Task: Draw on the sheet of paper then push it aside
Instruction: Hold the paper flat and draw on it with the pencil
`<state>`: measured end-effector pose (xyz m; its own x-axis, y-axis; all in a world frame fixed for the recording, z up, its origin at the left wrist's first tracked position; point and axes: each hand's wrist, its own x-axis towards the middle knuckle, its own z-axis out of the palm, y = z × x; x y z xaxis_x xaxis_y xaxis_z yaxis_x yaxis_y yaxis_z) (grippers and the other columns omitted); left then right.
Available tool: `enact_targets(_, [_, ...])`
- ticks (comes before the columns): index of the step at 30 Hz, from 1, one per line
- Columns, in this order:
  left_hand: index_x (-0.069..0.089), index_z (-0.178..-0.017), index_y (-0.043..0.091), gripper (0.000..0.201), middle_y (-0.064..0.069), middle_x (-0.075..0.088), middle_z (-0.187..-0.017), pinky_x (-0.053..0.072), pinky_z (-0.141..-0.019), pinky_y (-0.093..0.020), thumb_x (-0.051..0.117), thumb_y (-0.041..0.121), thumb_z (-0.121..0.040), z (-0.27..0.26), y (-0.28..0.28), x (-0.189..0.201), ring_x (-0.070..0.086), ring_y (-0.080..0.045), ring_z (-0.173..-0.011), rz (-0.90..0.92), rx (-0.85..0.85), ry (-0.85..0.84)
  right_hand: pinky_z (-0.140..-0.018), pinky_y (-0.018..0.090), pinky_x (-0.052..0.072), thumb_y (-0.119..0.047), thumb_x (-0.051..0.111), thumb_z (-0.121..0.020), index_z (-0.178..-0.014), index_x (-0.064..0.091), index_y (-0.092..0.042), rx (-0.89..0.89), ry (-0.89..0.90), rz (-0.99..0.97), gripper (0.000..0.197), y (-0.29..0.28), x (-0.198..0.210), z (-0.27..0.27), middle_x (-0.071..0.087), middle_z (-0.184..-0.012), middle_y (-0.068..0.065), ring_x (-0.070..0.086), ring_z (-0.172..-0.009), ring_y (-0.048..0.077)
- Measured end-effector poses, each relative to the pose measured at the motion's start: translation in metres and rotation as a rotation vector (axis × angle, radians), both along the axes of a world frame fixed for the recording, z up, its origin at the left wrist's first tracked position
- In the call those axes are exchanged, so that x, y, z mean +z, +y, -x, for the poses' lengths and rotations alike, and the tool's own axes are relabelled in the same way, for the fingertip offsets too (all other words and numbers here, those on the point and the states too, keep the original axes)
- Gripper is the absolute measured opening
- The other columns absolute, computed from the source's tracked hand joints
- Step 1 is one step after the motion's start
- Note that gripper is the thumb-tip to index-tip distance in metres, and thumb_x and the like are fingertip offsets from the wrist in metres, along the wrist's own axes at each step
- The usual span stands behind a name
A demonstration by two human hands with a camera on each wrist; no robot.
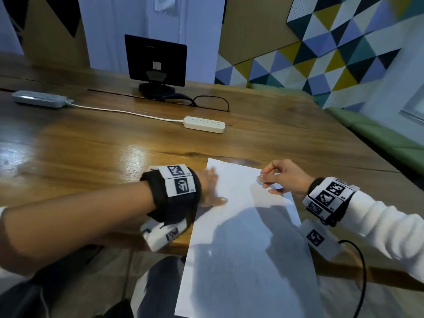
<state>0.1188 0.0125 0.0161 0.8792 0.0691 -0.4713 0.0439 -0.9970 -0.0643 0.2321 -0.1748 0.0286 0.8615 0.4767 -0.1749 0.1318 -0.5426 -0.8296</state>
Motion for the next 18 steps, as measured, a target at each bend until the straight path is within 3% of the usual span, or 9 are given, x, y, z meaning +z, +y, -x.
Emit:
enact_targets(2, [-0.011, -0.149, 0.001, 0.09, -0.017, -0.022, -0.155, 0.0, -0.117, -0.043, 0.025, 0.063, -0.094, -0.002, 0.017, 0.009, -0.015, -0.031, -0.145, -0.118, 0.093, -0.006, -0.059, 0.025, 0.051, -0.01, 0.073, -0.08, -0.085, 0.065, -0.007, 0.134, -0.078, 0.072, 0.01, 0.004, 0.007, 0.003, 0.067, -0.069, -0.003, 0.062, -0.065, 0.01])
enact_targets(5, [-0.022, -0.147, 0.006, 0.111, -0.011, -0.032, -0.152, -0.008, -0.118, -0.043, 0.032, 0.078, -0.081, -0.008, 0.032, 0.026, -0.026, -0.026, -0.142, -0.143, -0.108, 0.008, -0.058, 0.018, 0.05, -0.007, 0.075, -0.076, -0.085, 0.069, -0.005, 0.359, -0.167, 0.126, 0.011, 0.023, 0.018, 0.011, 0.067, -0.056, -0.01, 0.06, -0.055, 0.001])
enact_targets(8, [-0.024, -0.147, 0.008, 0.121, -0.008, -0.032, -0.153, -0.011, -0.117, -0.044, 0.046, 0.077, -0.076, -0.015, 0.039, 0.032, -0.029, -0.025, -0.141, -0.145, -0.237, 0.102, -0.055, 0.016, 0.049, -0.004, 0.076, -0.075, -0.084, 0.069, -0.002, 0.462, -0.234, 0.194, 0.012, 0.047, 0.018, 0.02, 0.065, -0.051, -0.014, 0.059, -0.049, 0.0])
enact_targets(13, [-0.028, -0.145, 0.012, 0.123, -0.003, -0.037, -0.151, -0.007, -0.118, -0.048, 0.052, 0.073, -0.075, -0.017, 0.052, 0.02, -0.028, -0.021, -0.142, -0.051, -0.208, 0.191, -0.051, 0.017, 0.05, 0.004, 0.073, -0.075, -0.071, 0.06, -0.008, 0.519, -0.202, 0.196, 0.018, 0.058, 0.002, 0.027, 0.065, -0.06, 0.007, 0.06, -0.046, 0.008])
enact_targets(18, [-0.028, -0.145, 0.013, 0.128, -0.002, -0.038, -0.15, -0.006, -0.119, -0.047, 0.054, 0.077, -0.071, -0.018, 0.053, 0.019, -0.029, -0.019, -0.141, -0.06, -0.204, 0.2, -0.052, 0.014, 0.048, 0.003, 0.071, -0.077, -0.077, 0.06, -0.005, 0.599, -0.173, 0.241, 0.014, 0.059, 0.005, 0.025, 0.063, -0.063, 0.008, 0.06, -0.049, 0.004])
